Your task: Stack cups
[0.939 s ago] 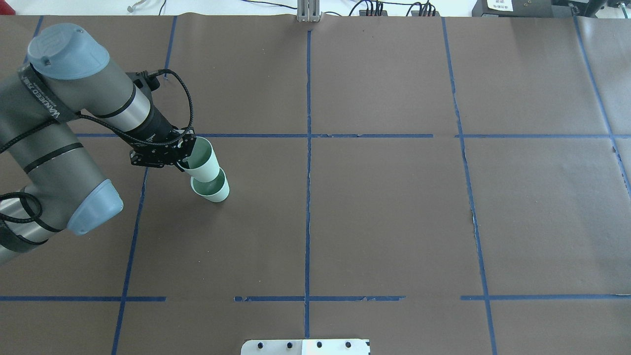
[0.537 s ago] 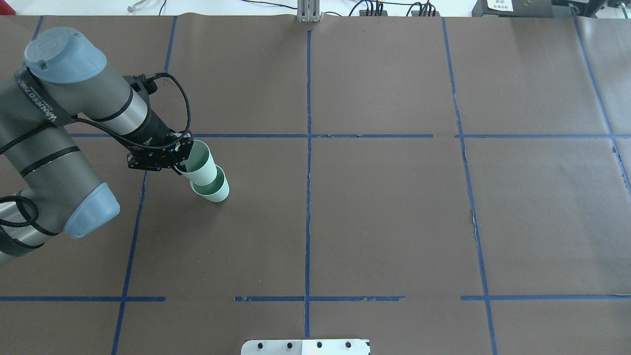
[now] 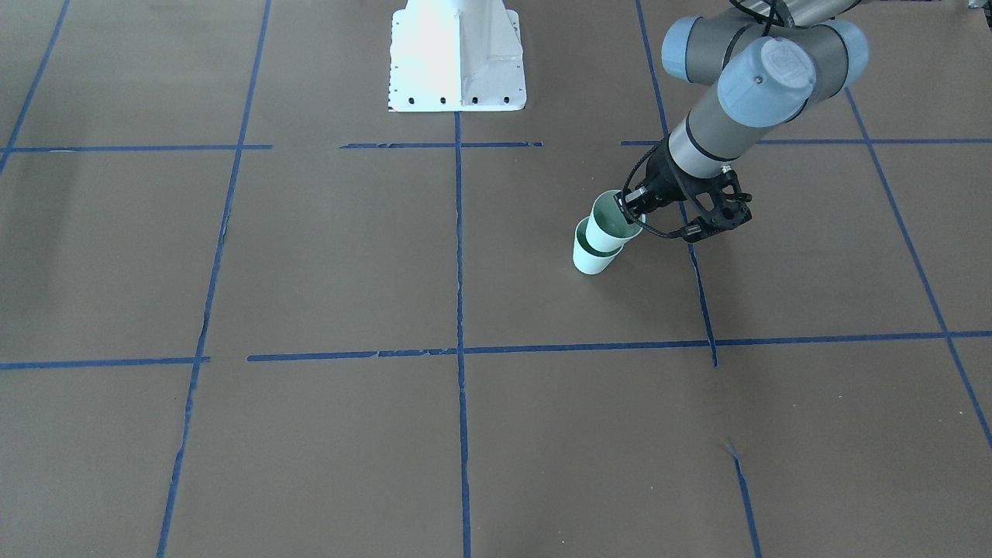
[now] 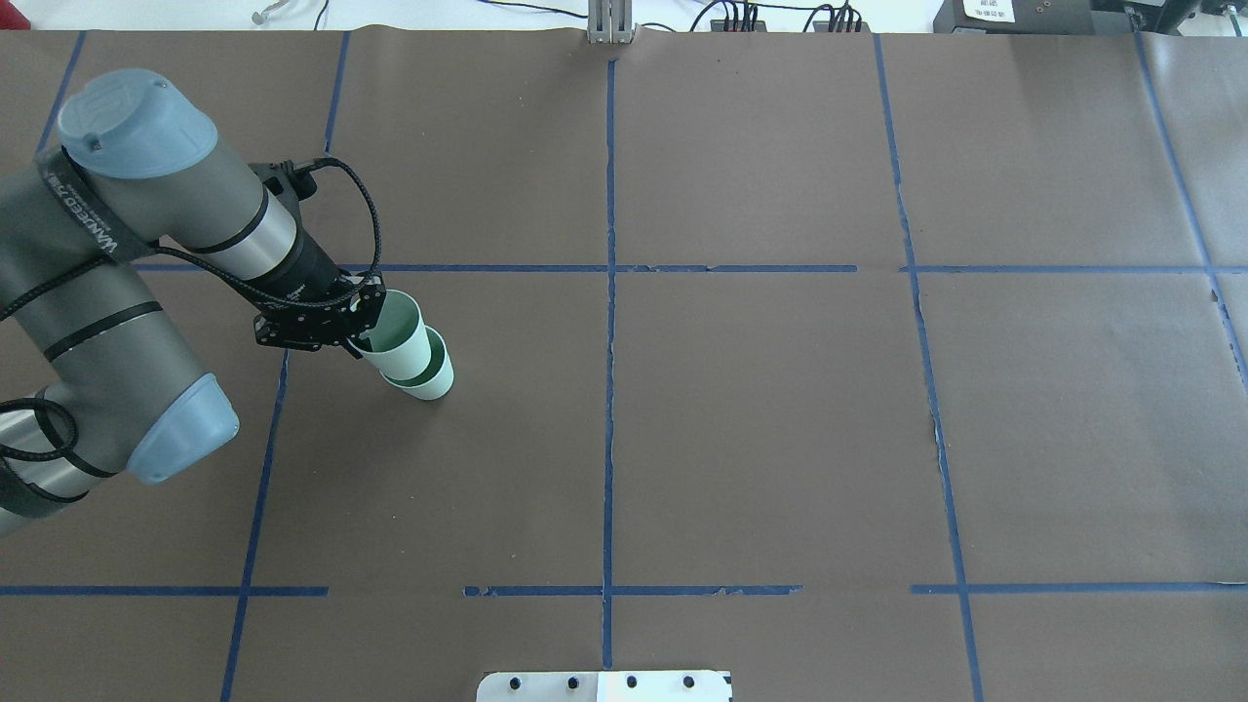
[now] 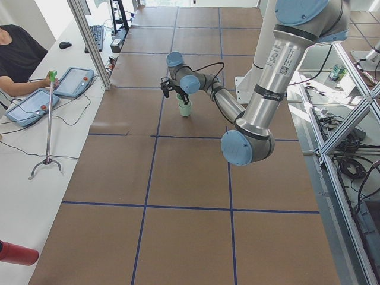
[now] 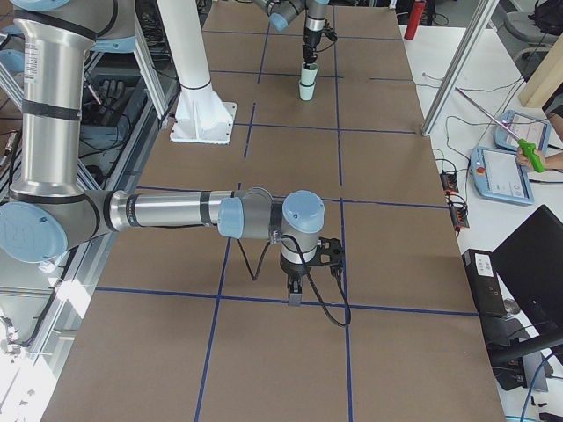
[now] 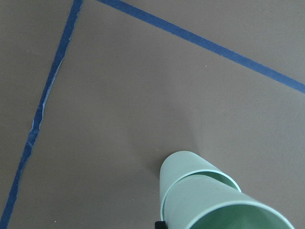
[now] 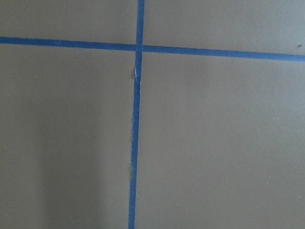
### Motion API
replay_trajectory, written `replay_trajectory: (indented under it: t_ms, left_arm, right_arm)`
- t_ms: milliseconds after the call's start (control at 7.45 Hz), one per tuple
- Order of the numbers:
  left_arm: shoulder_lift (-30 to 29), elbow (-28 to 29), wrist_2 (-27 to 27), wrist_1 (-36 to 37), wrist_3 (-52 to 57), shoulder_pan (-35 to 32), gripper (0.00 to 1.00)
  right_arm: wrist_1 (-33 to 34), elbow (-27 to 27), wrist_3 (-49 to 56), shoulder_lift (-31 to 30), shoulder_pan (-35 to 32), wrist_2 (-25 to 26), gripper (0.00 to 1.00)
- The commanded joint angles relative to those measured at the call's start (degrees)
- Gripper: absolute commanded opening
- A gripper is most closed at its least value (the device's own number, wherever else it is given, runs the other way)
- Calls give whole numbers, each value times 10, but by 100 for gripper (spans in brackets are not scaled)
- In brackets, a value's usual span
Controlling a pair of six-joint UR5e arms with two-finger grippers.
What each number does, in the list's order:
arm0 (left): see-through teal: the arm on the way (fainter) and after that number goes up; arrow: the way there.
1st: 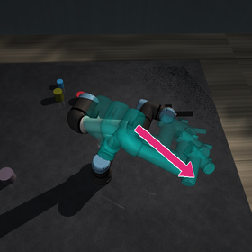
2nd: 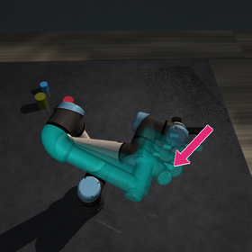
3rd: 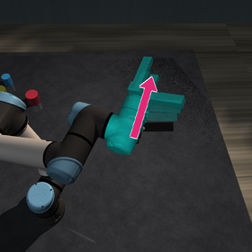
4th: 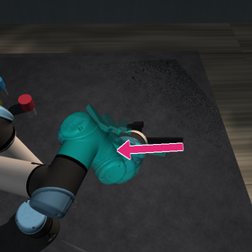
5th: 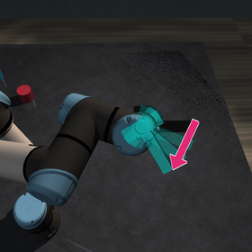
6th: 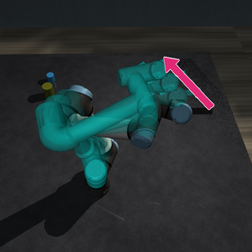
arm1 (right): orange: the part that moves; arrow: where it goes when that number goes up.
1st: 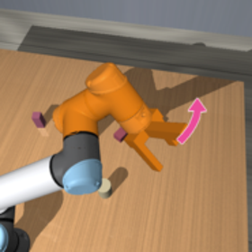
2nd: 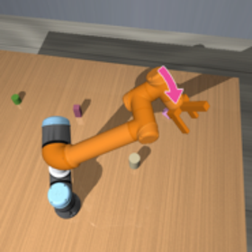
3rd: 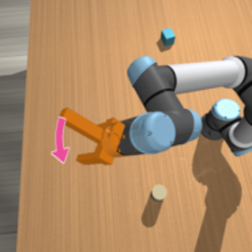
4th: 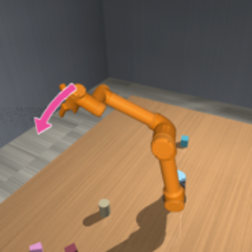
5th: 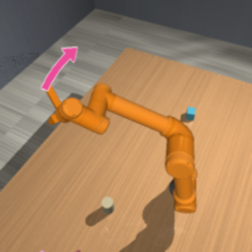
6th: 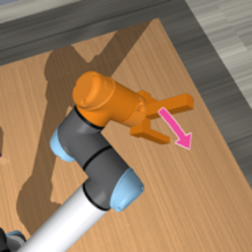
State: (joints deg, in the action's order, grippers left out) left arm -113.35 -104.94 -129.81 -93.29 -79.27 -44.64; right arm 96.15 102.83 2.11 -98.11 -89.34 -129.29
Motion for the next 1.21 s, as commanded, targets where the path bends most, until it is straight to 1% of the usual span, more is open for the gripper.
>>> replay_trajectory:
  t_ms: [0, 268, 402, 537, 671, 805, 939, 1073]
  left_arm:
    - [0, -12, 0, 2, 0, 0, 100]
    - [10, -43, 0, 3, 2, -11, 100]
    - [25, -69, 0, 4, 4, -35, 100]
    - [37, -78, 0, 5, 42, -81, 100]
    - [58, -76, 0, 6, 104, -104, 100]
    - [79, -76, 0, 6, 191, -111, 100]
    - [110, -72, 1, 6, 268, -189, 100]
    - [147, -63, 0, 6, 317, -236, 100]
  right_arm:
    - [0, 0, 0, 0, 0, 0, 100]
    - [0, 0, 0, 0, 0, 0, 100]
    - [0, 0, 0, -1, 0, 0, 100]
    - [0, 0, 0, -1, 0, 0, 100]
    - [0, 0, 0, -1, 0, 0, 100]
    - [0, 0, 0, -1, 0, 0, 100]
    - [0, 0, 0, 0, 0, 0, 100]
    - [0, 0, 0, -1, 0, 0, 100]
